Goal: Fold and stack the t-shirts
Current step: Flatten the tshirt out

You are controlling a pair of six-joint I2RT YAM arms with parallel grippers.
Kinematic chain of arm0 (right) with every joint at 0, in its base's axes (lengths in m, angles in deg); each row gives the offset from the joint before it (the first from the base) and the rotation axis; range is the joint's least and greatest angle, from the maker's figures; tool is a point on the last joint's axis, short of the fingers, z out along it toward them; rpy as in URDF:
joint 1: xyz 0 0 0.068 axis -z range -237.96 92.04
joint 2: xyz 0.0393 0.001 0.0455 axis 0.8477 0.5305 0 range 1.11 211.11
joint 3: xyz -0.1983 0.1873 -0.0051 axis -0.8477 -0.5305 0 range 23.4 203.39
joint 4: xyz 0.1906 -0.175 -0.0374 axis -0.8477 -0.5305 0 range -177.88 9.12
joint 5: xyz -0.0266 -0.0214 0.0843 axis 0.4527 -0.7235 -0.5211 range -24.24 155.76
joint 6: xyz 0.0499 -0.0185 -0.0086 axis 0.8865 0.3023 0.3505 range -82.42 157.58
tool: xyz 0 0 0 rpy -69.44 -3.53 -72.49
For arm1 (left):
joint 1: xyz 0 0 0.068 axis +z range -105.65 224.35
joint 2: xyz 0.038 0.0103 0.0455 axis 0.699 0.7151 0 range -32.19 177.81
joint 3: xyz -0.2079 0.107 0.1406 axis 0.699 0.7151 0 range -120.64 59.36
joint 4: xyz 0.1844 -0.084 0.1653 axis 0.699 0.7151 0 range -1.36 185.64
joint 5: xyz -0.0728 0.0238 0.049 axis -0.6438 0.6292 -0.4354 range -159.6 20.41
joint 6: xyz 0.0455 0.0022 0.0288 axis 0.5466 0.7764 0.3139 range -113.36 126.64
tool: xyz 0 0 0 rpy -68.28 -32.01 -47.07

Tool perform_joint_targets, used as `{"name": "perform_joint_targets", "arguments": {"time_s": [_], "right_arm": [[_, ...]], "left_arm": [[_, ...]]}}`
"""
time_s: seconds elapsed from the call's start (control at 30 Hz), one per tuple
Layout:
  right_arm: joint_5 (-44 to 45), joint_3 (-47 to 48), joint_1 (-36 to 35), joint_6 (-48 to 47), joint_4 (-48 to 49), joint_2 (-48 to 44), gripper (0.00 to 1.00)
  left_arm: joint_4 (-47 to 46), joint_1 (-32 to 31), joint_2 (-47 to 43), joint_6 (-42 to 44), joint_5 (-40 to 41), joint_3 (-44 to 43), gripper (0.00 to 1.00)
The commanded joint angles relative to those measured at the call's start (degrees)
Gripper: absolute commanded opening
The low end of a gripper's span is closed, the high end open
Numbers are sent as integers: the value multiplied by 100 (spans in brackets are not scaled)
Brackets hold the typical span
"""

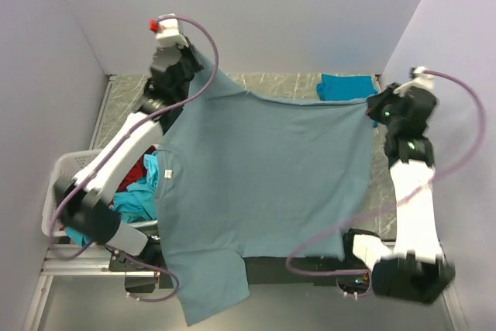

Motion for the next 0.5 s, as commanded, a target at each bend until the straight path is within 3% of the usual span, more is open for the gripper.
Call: {"name": "perform_joint_targets", "arguments": {"time_s": [0.0,0.2,0.47], "right_arm": [[-315,-498,34,161,1222,1056,1],[-465,423,25,-41,1347,3482,0],[-508,1812,-19,-367,1364,4963,0]], "left_arm": [[-1032,406,610,-580,-671,399,1],[-1130,749,2526,-668,-1472,-399,1],[-1289,880,4143,-457,-1340,-1672,1]]}}
